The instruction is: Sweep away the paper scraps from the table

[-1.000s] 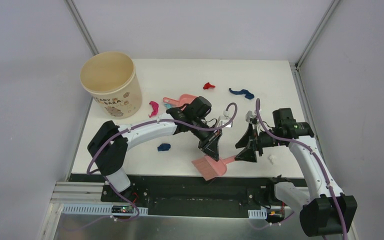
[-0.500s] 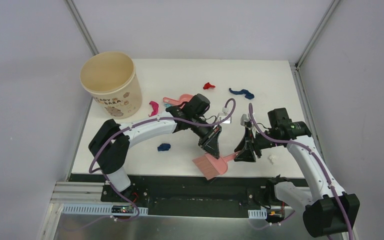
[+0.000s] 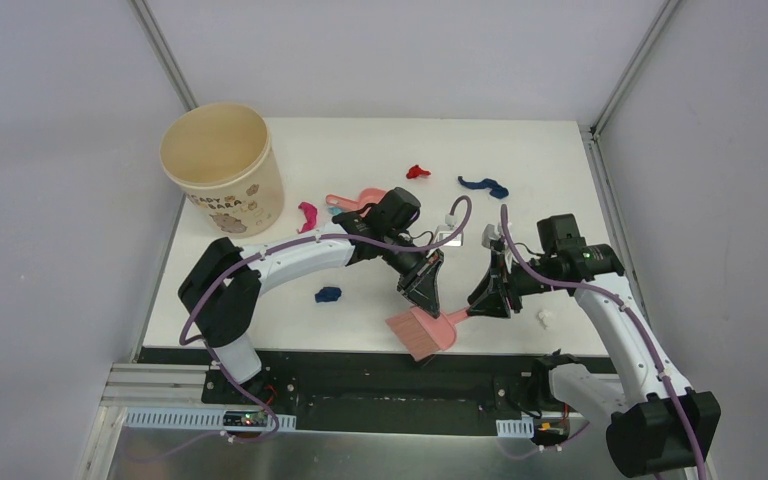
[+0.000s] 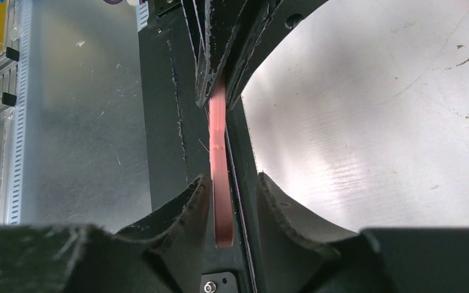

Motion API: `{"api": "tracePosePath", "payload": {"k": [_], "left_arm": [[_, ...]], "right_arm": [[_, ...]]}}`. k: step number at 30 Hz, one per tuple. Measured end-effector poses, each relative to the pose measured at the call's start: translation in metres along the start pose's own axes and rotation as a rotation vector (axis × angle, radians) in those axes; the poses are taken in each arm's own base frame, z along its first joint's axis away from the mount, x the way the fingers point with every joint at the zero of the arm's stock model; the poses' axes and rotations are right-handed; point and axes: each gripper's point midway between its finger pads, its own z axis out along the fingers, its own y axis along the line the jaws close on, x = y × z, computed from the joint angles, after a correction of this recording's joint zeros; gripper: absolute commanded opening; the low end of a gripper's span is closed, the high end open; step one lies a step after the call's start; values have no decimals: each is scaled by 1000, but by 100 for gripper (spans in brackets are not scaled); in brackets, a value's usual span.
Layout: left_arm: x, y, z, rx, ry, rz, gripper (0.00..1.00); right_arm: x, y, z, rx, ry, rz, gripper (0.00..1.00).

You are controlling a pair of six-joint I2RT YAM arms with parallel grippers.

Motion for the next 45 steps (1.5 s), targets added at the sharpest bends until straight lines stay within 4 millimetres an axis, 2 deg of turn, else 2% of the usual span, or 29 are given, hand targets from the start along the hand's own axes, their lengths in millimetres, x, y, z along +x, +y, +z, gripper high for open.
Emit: {"api": "tracePosePath", "payload": {"k": [3, 8, 17, 24, 26, 28, 29, 30, 33, 34, 38, 39, 41, 45], "left_arm": [[0, -2, 0, 9, 1, 0, 0], [0, -2, 0, 9, 1, 0, 0], [0, -2, 0, 9, 1, 0, 0], [-1, 0, -2, 6, -4, -1, 0], [-1, 0, -2, 5, -4, -1, 0], [-1, 0, -2, 4, -5, -1, 0], [-1, 0, -2, 3, -5, 0, 0], [-1, 0, -2, 3, -5, 1, 4], [-2, 3, -4, -9, -11, -1, 27], [-3, 6, -4, -21, -13, -1, 31], [-8, 25, -13, -119, -41, 1, 47], [-9, 30, -17, -152, -47, 6, 57], [-11, 45, -31, -256, -61, 18, 66], [-21, 81, -76, -612, -94, 45, 70]], "right_arm": [[0, 0, 0, -1, 1, -3, 36], [1, 1, 0, -4, 4, -11, 28], [3, 3, 1, -15, 12, -16, 29], [5, 5, 3, -27, 26, -22, 21], [5, 5, 3, -29, 27, -19, 17], [5, 5, 4, -31, 29, -15, 0], [6, 5, 4, -33, 30, -10, 0], [6, 5, 4, -35, 31, -2, 0], [6, 5, 4, -35, 30, 12, 0], [5, 3, 4, -28, 27, 18, 0], [0, -9, 0, 19, 1, 42, 0], [-1, -14, -1, 38, -1, 54, 0], [0, -26, -3, 90, 6, 82, 0], [1, -63, -19, 267, 1, 177, 0]]}}
